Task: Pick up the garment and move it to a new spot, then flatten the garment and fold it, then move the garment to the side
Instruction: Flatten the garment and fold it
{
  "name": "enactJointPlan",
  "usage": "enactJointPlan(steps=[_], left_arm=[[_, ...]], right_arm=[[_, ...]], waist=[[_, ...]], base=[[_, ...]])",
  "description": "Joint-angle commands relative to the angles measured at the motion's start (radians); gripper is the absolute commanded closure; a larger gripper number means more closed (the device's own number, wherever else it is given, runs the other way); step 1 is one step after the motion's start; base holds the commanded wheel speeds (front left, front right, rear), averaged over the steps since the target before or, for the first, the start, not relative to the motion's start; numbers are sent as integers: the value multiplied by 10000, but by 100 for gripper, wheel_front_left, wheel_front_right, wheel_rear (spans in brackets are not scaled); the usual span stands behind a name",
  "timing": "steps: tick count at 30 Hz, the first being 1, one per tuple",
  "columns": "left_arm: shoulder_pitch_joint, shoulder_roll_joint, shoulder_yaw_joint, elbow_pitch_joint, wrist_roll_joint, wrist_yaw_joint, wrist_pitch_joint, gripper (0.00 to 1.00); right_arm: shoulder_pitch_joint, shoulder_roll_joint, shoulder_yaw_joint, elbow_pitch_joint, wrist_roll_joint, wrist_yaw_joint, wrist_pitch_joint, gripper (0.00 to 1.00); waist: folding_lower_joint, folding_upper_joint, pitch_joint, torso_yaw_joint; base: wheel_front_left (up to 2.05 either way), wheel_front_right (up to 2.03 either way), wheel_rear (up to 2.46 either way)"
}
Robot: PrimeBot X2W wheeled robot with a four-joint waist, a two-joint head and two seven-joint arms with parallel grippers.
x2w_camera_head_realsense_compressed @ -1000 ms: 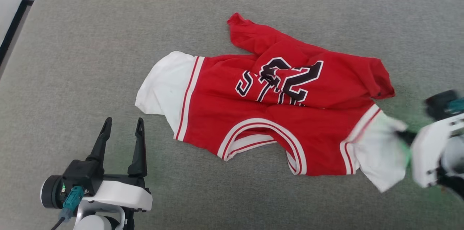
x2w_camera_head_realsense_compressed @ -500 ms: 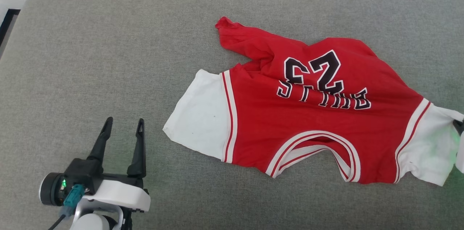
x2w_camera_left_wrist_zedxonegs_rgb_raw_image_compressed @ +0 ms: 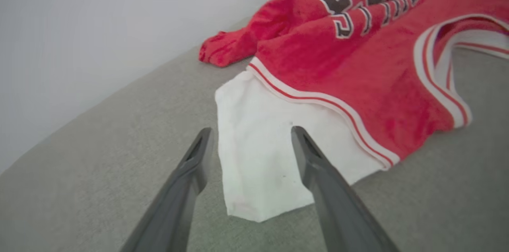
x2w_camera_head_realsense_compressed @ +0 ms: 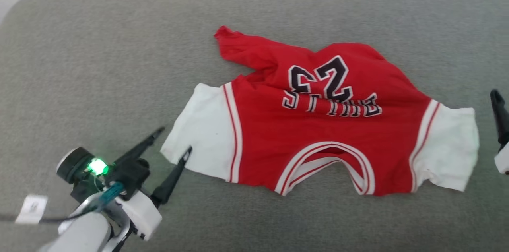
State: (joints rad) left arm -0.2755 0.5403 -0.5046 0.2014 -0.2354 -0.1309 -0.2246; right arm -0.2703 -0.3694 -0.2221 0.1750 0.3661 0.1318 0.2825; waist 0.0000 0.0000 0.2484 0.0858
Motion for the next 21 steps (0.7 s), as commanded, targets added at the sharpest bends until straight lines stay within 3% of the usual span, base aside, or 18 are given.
enactJointPlan(steps=[1, 6, 10, 14, 21], left_arm=[[-445, 541, -757, -58, -526, 14, 377, 0], [-1993, 2725, -3949, -685, -2666, 21, 2095, 0], [-3074, 3795, -5939, -1116, -4120, 20, 3055, 0], [-3932, 4315, -7051, -842, -4872, 20, 3277, 0], [-4235, 4231, -7712, 370, -5435, 27, 3071, 0]], right_arm=[[120, 171, -24, -171, -113, -19, -260, 0], [224, 746, -108, -680, -145, -21, -910, 0], [445, 1050, -177, -949, -190, -19, -1089, 0], [647, 1250, -190, -1226, -233, -16, -1075, 0], [867, 1445, -82, -1540, -228, -13, -956, 0]], waist=[[0, 0, -56, -314], [0, 0, 11, -1023], [0, 0, 143, -1524], [0, 0, 347, -1945], [0, 0, 613, -2388]], base=[[0, 0, 0], [0, 0, 0], [0, 0, 0], [0, 0, 0], [0, 0, 0]])
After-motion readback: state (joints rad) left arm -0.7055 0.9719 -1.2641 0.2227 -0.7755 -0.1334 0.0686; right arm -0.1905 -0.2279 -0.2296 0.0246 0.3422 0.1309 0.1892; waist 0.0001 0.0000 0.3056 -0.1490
